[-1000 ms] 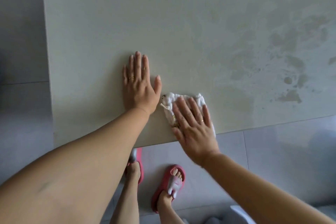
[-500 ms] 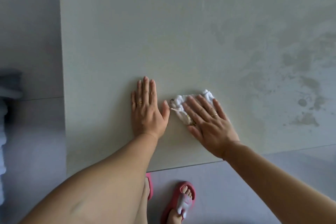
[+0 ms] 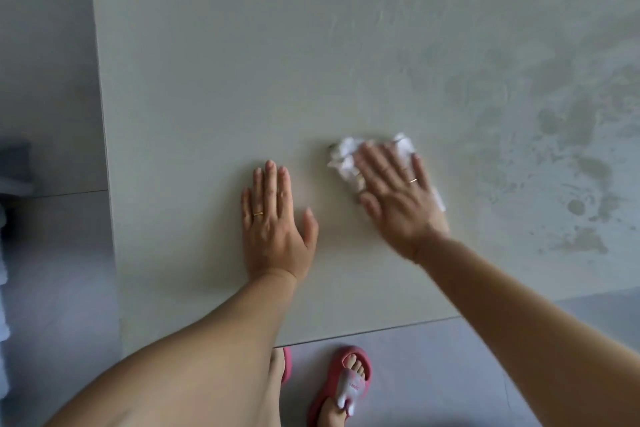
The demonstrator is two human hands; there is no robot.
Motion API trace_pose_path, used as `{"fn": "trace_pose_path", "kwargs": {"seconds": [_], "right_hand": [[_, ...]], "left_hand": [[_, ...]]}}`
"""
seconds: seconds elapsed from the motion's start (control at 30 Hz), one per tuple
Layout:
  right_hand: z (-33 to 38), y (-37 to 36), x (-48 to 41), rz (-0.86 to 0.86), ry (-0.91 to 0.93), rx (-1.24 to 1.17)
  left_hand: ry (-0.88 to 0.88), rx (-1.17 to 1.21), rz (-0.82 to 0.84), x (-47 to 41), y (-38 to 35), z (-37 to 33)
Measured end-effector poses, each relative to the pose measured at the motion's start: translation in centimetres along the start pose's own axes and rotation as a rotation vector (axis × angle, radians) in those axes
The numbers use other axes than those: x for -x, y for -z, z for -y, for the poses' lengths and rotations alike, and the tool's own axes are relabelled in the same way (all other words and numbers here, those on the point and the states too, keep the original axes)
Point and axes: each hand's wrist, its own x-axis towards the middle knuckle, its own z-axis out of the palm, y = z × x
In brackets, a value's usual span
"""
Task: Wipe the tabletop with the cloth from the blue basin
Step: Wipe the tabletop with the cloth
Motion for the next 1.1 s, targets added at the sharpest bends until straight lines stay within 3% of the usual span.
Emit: {"fn": "trace_pose_path", "kwargs": {"seconds": [0.13, 0.2, 0.23, 0.33, 0.4, 0.47, 0.6, 0.67, 0.73, 0.8, 0.87, 0.93, 1.0, 1.1], "right_hand": [[-5.3, 1.6, -4.2, -0.111, -0.682, -0.135], [-2.1, 1.2, -5.6, -0.123, -0.785, -0.146], [0.3, 0.7, -5.7, -0.119, -0.71, -0.14], [6.1, -0.4, -3.9, -0.045, -0.178, -0.063], [4.2, 0.3, -3.9, 0.01, 0.094, -0.003], [-0.4, 1.2, -5.1, 0.009, 0.117, 0.035], [-6.0, 2.6, -8.3, -0.086, -0.6, -0.095], [-2.7, 2.2, -9.3, -0.114, -0.731, -0.103], [2.2, 1.2, -8.5, -0.102, -0.541, -0.103], [5.9, 0.2, -6.2, -0.013, -0.162, -0.05], [4.8, 0.8, -5.3, 0.069, 0.155, 0.014], [0.5, 2.0, -6.9, 0.072, 0.283, 0.063], [-3.9, 3.1, -9.2, 0.026, 0.062, 0.012], [-5.4, 3.5, -11.6, -0.06, -0.495, -0.11]], "left_hand": [[0.001, 0.0, 0.032, -0.1, 0.1, 0.1], [-0.002, -0.013, 0.044, -0.1, 0.1, 0.1], [-0.001, -0.019, 0.048, -0.1, 0.1, 0.0], [0.005, -0.019, 0.058, -0.1, 0.2, 0.0], [-0.002, -0.02, 0.057, -0.1, 0.2, 0.0], [-0.006, -0.03, 0.06, -0.1, 0.2, 0.1], [-0.012, -0.032, 0.057, -0.2, 0.2, 0.1], [-0.008, -0.029, 0.065, -0.2, 0.1, 0.1], [-0.01, -0.031, 0.077, -0.1, 0.2, 0.2], [-0.006, -0.033, 0.088, -0.1, 0.2, 0.2], [-0.005, -0.026, 0.084, -0.1, 0.2, 0.2], [-0.012, -0.019, 0.082, -0.1, 0.2, 0.2], [-0.016, -0.022, 0.077, -0.2, 0.1, 0.2], [-0.014, -0.024, 0.079, -0.1, 0.1, 0.2]]}}
